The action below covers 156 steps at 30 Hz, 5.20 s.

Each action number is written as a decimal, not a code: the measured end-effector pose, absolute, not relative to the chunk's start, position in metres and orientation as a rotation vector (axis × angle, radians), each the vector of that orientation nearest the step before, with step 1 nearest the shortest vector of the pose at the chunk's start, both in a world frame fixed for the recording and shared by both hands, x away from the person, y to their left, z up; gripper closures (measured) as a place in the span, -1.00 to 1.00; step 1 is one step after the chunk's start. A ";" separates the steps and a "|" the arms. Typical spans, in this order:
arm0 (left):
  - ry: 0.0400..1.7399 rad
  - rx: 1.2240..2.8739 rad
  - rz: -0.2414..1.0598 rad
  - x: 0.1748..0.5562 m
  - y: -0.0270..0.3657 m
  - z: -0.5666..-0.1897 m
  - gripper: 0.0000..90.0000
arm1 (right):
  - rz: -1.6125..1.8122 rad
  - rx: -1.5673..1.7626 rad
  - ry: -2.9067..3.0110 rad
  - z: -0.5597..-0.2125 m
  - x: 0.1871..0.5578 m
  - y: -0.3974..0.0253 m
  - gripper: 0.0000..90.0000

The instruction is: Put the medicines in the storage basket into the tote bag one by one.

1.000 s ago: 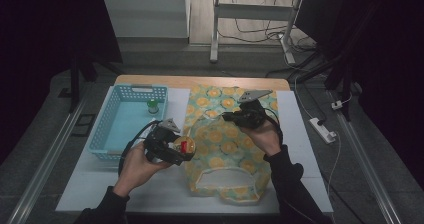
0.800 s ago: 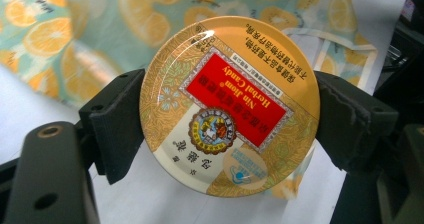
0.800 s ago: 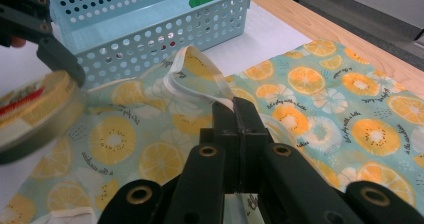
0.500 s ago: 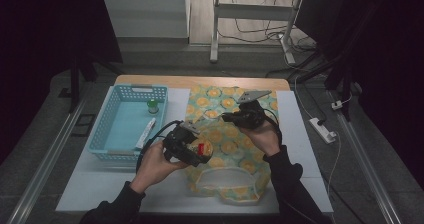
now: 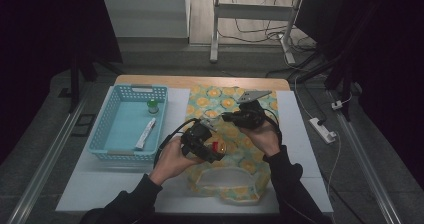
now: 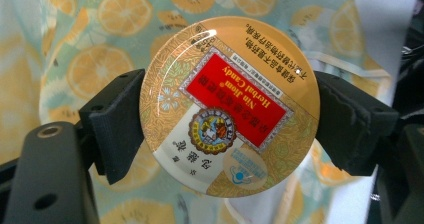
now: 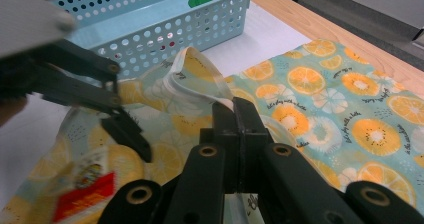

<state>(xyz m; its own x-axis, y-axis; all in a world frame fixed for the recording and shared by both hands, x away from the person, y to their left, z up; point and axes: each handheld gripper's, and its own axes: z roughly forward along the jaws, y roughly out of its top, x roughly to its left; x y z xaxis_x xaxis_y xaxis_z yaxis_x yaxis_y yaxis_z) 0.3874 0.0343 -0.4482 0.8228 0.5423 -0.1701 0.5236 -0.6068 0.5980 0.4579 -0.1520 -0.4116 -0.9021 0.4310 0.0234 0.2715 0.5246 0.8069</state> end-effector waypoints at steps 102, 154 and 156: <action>0.819 2.181 0.040 0.391 0.088 -0.466 -1.00 | 1.270 0.617 2.551 -0.422 0.462 -0.153 1.00; 1.243 2.064 0.415 0.396 0.227 -0.456 -1.00 | 1.271 0.622 2.541 -0.421 0.463 -0.155 1.00; 1.254 2.071 0.413 0.398 0.231 -0.459 -1.00 | 1.271 0.619 2.540 -0.421 0.463 -0.155 1.00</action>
<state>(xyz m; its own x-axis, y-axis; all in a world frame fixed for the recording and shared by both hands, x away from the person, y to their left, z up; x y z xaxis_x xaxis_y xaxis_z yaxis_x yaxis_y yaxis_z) 0.3982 0.2309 -0.4586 0.4875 0.8702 -0.0718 0.6575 -0.3118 0.6859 0.4631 -0.1545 -0.4210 -0.8830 0.4690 -0.0195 0.2656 0.5335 0.8030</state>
